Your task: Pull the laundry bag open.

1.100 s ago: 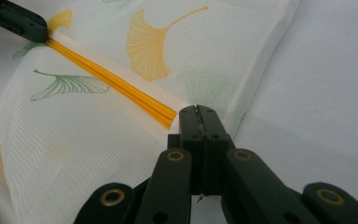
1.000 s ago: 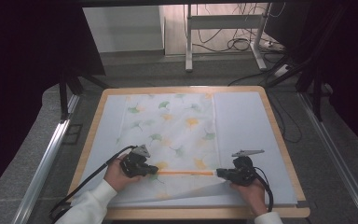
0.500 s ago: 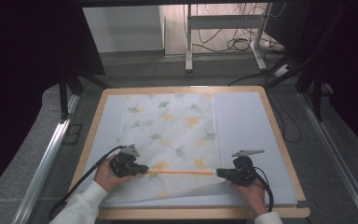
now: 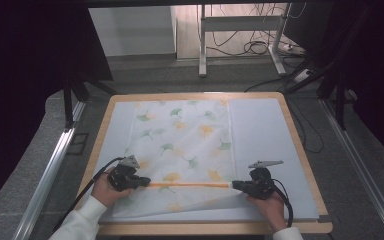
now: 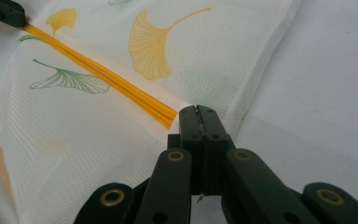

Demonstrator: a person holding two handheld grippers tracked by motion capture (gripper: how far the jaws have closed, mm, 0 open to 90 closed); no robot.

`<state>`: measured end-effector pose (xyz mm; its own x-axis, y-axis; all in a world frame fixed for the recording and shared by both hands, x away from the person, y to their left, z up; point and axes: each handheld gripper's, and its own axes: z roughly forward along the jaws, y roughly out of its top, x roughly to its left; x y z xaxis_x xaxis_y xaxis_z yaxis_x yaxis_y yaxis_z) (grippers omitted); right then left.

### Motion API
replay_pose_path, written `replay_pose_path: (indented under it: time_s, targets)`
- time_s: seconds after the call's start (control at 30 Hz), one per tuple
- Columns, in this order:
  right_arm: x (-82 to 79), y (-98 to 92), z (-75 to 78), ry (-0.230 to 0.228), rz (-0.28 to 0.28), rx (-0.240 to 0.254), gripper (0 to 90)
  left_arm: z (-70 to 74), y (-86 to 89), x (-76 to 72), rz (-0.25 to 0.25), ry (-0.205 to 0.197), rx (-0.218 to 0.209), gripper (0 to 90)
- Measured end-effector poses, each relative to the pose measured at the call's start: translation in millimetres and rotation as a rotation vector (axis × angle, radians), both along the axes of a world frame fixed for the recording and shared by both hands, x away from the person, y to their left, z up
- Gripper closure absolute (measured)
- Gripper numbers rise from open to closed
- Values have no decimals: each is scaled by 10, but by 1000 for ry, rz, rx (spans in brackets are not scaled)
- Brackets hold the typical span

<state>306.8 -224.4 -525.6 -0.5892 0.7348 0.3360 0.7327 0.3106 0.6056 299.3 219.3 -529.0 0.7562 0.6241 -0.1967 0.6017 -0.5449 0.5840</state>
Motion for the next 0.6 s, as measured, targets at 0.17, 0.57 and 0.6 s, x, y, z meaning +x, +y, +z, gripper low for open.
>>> replay_pose_path:
  time_s: [0.17, 0.57, 0.6]
  targets:
    - [-2, 3, 1, -2, 1, -4, 896, -7, 92, -12, 17, 5, -6, 900]
    - [-5, 10, 2, -7, 1, -6, 896, -6, 240, -83, 53, -4, 9, 900]
    - [-4, 9, 2, -7, 1, -6, 895, -6, 271, -92, 60, -3, 8, 899]
